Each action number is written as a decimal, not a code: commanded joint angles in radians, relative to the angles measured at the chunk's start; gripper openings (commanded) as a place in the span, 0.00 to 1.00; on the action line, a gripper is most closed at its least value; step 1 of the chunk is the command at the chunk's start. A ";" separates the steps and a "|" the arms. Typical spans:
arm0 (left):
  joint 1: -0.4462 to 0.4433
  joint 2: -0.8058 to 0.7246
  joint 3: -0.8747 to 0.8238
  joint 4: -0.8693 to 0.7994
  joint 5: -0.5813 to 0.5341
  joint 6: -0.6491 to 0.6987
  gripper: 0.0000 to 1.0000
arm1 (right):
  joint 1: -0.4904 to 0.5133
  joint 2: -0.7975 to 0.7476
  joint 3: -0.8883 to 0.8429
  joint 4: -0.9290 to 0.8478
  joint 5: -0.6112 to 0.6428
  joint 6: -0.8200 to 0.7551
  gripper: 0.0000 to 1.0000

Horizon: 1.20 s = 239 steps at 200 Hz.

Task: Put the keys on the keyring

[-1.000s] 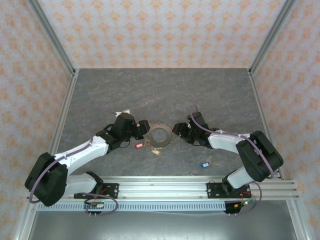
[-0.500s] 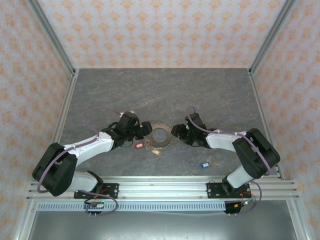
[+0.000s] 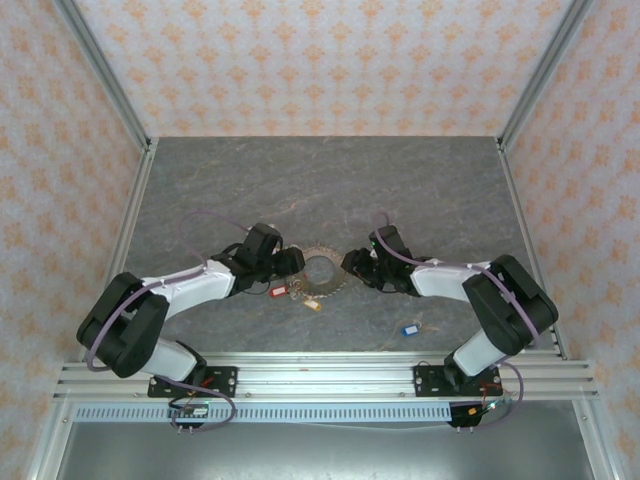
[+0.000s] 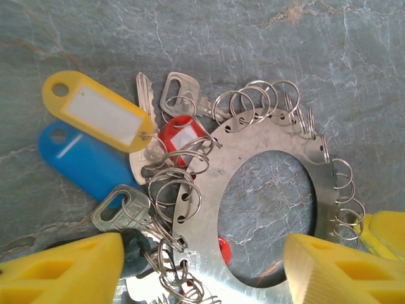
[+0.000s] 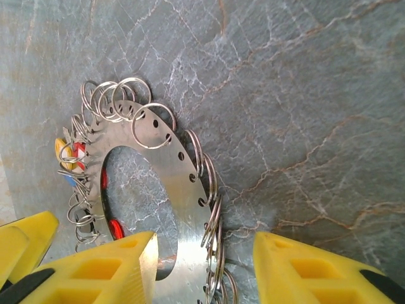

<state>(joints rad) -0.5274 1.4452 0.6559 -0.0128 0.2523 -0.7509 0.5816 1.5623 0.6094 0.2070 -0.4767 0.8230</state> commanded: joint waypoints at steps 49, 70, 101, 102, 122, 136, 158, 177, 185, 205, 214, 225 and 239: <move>0.009 0.080 0.036 0.042 0.031 0.036 0.45 | 0.035 0.069 0.051 0.031 -0.023 0.004 0.38; 0.007 0.105 0.039 0.040 0.041 0.042 0.40 | 0.035 0.075 0.046 0.057 -0.009 0.005 0.38; 0.007 0.117 0.027 0.037 0.035 0.042 0.36 | 0.036 0.086 0.052 0.063 0.013 0.008 0.38; 0.007 0.118 0.028 0.037 0.036 0.043 0.36 | 0.037 0.087 0.052 0.065 0.014 0.009 0.38; 0.008 0.130 0.033 0.007 0.007 0.051 0.31 | 0.035 0.101 0.035 0.110 0.011 0.022 0.38; 0.007 0.135 0.034 0.002 0.002 0.057 0.29 | 0.035 0.110 0.014 0.176 0.003 0.042 0.37; 0.007 0.144 0.031 0.008 0.018 0.059 0.24 | 0.035 0.128 0.003 0.243 -0.022 0.060 0.36; 0.007 0.143 0.034 0.003 0.015 0.059 0.24 | 0.035 0.132 -0.003 0.264 -0.021 0.059 0.34; 0.008 0.142 0.033 0.004 0.018 0.059 0.23 | 0.035 0.131 -0.008 0.276 -0.023 0.054 0.34; 0.007 0.135 0.029 0.014 0.036 0.046 0.22 | 0.030 0.126 -0.017 0.307 -0.046 0.035 0.32; 0.008 0.133 0.031 0.015 0.041 0.044 0.23 | 0.027 0.123 -0.020 0.318 -0.054 0.032 0.30; 0.007 0.131 0.036 0.013 0.041 0.042 0.23 | 0.028 0.117 -0.024 0.332 -0.063 0.026 0.28; 0.007 0.122 0.036 0.010 0.035 0.039 0.24 | 0.027 0.102 -0.030 0.331 -0.058 0.016 0.25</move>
<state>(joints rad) -0.5270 1.5715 0.6781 0.0162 0.2810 -0.7071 0.6060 1.6730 0.5945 0.4427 -0.5163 0.8631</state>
